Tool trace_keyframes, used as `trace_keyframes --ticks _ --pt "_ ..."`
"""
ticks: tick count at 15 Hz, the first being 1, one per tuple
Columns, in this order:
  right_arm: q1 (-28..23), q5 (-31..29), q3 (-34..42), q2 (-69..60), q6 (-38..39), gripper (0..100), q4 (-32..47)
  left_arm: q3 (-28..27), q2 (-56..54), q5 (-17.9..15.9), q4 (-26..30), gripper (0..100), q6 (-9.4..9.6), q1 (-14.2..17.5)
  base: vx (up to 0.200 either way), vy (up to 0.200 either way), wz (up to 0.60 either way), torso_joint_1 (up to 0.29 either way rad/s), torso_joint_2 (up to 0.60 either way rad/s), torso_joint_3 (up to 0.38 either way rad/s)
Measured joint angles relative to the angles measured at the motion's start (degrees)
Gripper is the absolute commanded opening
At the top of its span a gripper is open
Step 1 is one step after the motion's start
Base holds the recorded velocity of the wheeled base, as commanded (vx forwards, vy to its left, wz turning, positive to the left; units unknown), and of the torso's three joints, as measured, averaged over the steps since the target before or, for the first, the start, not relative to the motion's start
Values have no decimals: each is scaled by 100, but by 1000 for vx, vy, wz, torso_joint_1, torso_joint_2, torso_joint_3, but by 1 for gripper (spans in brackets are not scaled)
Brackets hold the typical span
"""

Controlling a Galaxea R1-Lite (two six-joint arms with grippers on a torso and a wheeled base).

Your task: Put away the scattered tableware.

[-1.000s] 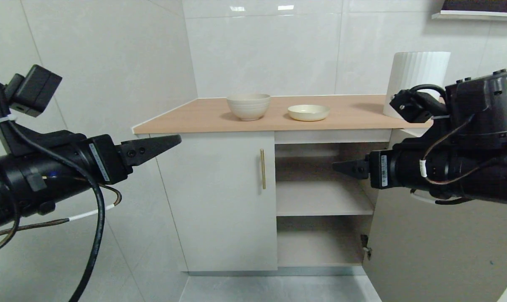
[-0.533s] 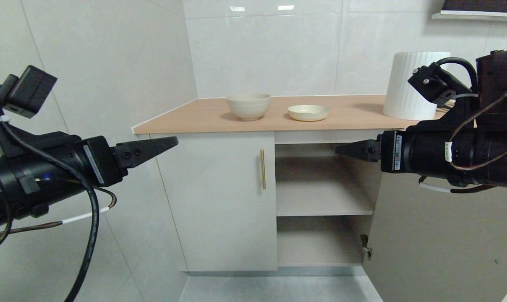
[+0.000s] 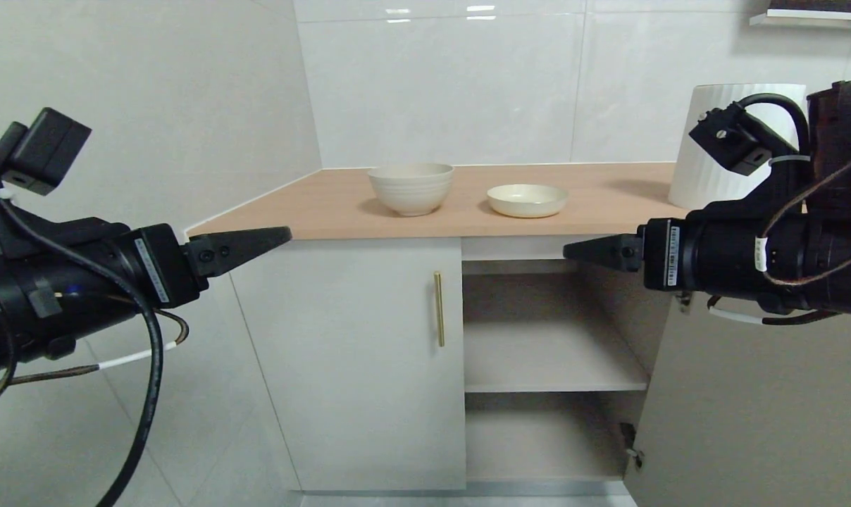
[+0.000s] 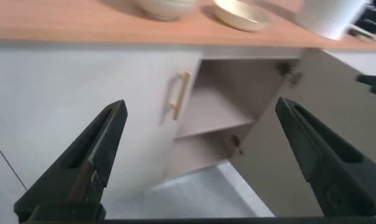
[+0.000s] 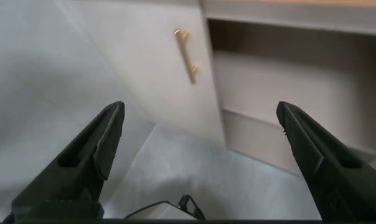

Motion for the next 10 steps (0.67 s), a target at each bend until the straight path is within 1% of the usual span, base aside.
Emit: trace_keyframes --ticks 6,10 --pt "-5 5 13 -63 2 100 33 -9 61 -2 -5 100 0 50 200 0 0 4 3 5" --pt "-21 30 77 -104 16 100 6 2 66 -5 0 100 0 45 0 0 0 0 0 0"
